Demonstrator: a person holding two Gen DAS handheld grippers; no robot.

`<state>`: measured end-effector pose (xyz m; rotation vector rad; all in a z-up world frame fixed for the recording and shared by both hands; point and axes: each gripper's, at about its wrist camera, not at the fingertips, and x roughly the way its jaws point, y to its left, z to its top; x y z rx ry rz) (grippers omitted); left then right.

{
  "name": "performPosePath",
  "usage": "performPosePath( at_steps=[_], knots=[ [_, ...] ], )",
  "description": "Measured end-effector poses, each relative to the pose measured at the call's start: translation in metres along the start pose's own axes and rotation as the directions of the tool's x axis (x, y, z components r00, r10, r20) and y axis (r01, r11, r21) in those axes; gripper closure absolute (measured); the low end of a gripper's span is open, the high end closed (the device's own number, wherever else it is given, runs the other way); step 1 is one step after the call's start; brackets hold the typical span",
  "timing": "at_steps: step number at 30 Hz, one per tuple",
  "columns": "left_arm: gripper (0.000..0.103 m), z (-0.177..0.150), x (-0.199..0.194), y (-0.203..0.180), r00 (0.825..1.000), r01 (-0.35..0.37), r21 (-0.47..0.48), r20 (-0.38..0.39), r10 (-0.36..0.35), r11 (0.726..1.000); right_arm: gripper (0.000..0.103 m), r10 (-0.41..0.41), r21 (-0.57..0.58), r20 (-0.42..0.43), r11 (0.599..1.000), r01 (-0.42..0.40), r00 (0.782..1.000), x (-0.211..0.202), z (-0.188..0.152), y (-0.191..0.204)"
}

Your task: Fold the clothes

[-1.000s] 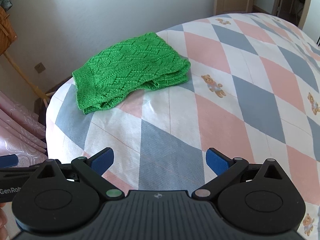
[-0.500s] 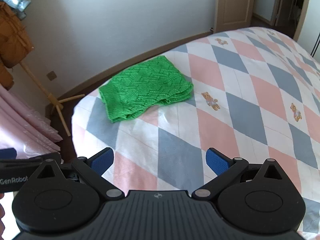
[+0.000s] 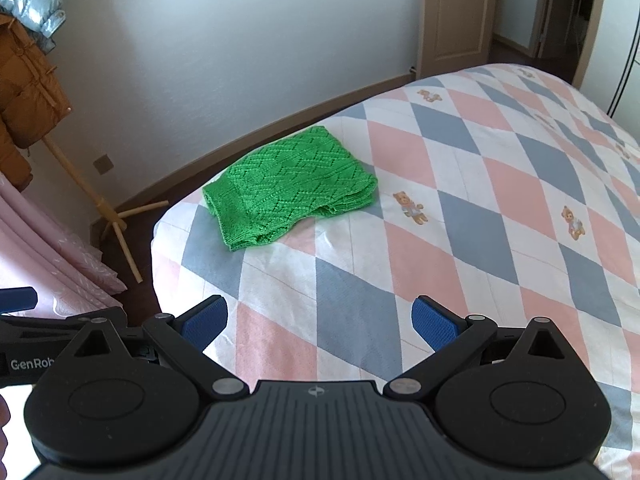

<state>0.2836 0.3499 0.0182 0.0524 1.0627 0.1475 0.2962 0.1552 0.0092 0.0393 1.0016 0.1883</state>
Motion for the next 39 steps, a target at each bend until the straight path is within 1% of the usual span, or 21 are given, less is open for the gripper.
performPosePath(
  at_steps=[4,10,14,19,23,27,33,39],
  knots=[
    [0.001,0.021,0.019,0.014,1.000,0.022,0.024,-0.005,-0.022,0.999,0.002,-0.036,0.012,-0.015,0.999,0.036,0.999,0.013,0.011,0.009],
    [0.001,0.067,0.056,0.036,0.998,0.055,0.101,-0.016,-0.054,0.993,0.002,-0.093,0.062,-0.052,0.993,0.097,0.994,0.048,0.037,0.027],
    [0.001,0.098,0.076,0.046,0.997,0.079,0.167,-0.028,-0.076,0.983,0.002,-0.130,0.116,-0.076,0.983,0.139,0.989,0.069,0.058,0.041],
    [0.001,0.126,0.098,0.056,0.994,0.107,0.236,-0.026,-0.103,0.966,0.002,-0.149,0.171,-0.093,0.972,0.163,0.985,0.088,0.079,0.059],
    [0.001,0.142,0.119,0.061,0.992,0.123,0.261,-0.047,-0.115,0.957,0.002,-0.163,0.202,-0.112,0.962,0.183,0.980,0.106,0.092,0.069],
    [0.001,0.156,0.135,0.060,0.989,0.149,0.295,-0.066,-0.135,0.944,0.002,-0.164,0.257,-0.130,0.947,0.193,0.978,0.119,0.098,0.070],
    [0.001,0.173,0.154,0.051,0.983,0.185,0.350,-0.073,-0.170,0.918,0.002,-0.173,0.356,-0.156,0.909,0.219,0.973,0.132,0.104,0.059],
    [0.001,0.187,0.173,0.037,0.975,0.222,0.396,-0.094,-0.201,0.891,0.002,-0.193,0.405,-0.180,0.879,0.251,0.965,0.141,0.109,0.049]
  ],
)
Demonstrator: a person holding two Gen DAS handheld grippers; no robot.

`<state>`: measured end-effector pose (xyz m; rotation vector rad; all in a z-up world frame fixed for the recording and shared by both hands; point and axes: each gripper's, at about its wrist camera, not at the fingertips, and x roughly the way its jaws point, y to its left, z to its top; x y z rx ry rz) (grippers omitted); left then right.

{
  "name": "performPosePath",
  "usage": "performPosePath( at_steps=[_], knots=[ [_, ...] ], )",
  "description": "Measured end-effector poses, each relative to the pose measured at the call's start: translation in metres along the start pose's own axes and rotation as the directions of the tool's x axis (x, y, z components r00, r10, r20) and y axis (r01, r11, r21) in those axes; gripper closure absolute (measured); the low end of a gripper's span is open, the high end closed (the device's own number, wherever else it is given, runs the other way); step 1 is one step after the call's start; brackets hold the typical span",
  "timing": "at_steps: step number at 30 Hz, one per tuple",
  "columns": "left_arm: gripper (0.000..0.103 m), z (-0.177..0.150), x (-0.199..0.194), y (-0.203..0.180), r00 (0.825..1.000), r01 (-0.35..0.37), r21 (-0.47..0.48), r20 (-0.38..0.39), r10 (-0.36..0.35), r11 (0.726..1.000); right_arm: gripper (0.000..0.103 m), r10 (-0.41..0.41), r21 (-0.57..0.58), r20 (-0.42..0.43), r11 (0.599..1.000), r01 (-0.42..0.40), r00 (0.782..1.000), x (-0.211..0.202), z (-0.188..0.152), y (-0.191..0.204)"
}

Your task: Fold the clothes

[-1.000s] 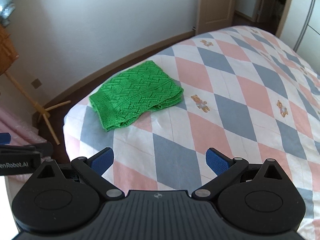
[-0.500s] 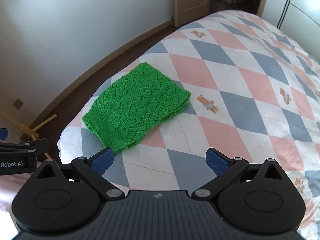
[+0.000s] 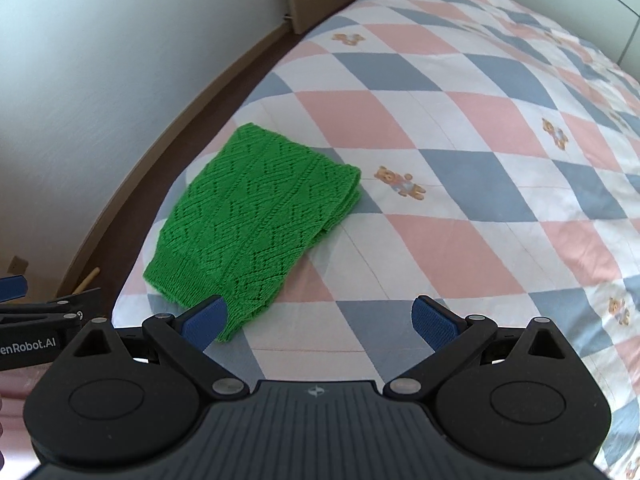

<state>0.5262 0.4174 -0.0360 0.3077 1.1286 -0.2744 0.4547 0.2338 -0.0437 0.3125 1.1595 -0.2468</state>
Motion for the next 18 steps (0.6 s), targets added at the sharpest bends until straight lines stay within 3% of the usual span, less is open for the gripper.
performPosePath(
  at_steps=[11,18],
  knots=[
    [0.001,0.028,0.032,-0.002,0.999,0.052,0.042,-0.005,-0.052,0.998,0.002,-0.053,0.043,0.001,0.998,0.053,0.999,0.011,0.019,-0.004],
    [0.001,0.042,0.040,-0.007,0.992,0.114,0.086,0.045,-0.119,0.990,0.002,-0.090,0.099,0.021,0.991,0.088,0.996,0.007,0.021,-0.017]
  ],
)
